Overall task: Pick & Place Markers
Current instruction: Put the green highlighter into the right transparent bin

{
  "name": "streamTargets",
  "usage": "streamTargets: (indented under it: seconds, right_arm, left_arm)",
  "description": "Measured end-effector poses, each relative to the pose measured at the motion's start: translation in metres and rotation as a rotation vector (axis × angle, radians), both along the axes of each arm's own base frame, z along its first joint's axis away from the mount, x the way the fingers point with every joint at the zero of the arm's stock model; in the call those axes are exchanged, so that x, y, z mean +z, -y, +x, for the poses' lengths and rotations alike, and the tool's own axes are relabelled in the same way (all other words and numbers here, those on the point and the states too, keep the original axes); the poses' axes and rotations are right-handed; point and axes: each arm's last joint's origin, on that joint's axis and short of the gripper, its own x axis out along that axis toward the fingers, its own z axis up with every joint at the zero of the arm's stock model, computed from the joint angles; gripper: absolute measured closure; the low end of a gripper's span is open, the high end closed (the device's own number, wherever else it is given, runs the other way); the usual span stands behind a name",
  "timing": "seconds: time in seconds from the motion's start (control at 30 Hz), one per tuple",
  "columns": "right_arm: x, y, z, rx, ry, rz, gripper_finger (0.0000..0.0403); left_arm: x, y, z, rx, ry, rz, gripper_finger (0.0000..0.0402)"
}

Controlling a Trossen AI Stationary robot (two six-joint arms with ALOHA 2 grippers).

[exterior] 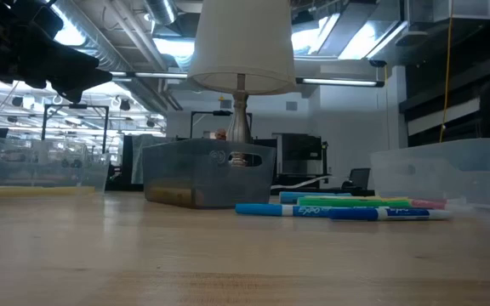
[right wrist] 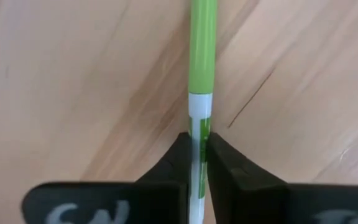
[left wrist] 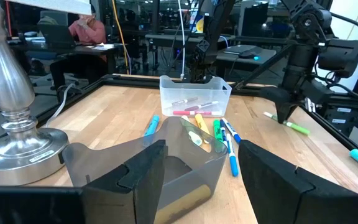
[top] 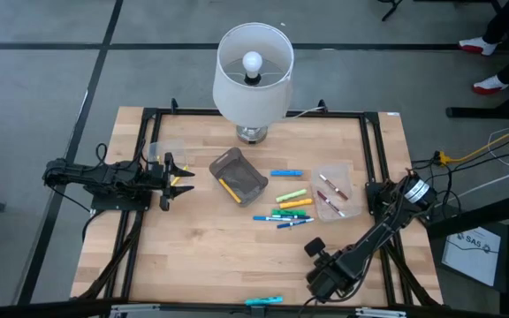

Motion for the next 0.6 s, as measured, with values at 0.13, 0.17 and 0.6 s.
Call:
streamTargets:
  seconds: [0.13,0.17,0.6]
  right_arm:
    - [0.0,-0.001,0.006,-0.084,0.033,0.044,0.0368]
    - [0.0,-0.001,0.007,-0.105,0.044,0.058,0.0369]
    - [0.01,-0.007,0.054,-0.335,0.42,0.3,0.0378]
  left_arm:
    - [0.0,0.0,0.0,0.0,0.0,0.0,0.0205]
    - [0.0,0.0,0.0,0.0,0.0,0.0,0.0205]
    - [0.0,0.0,0.0,0.0,0.0,0.0,0.0205]
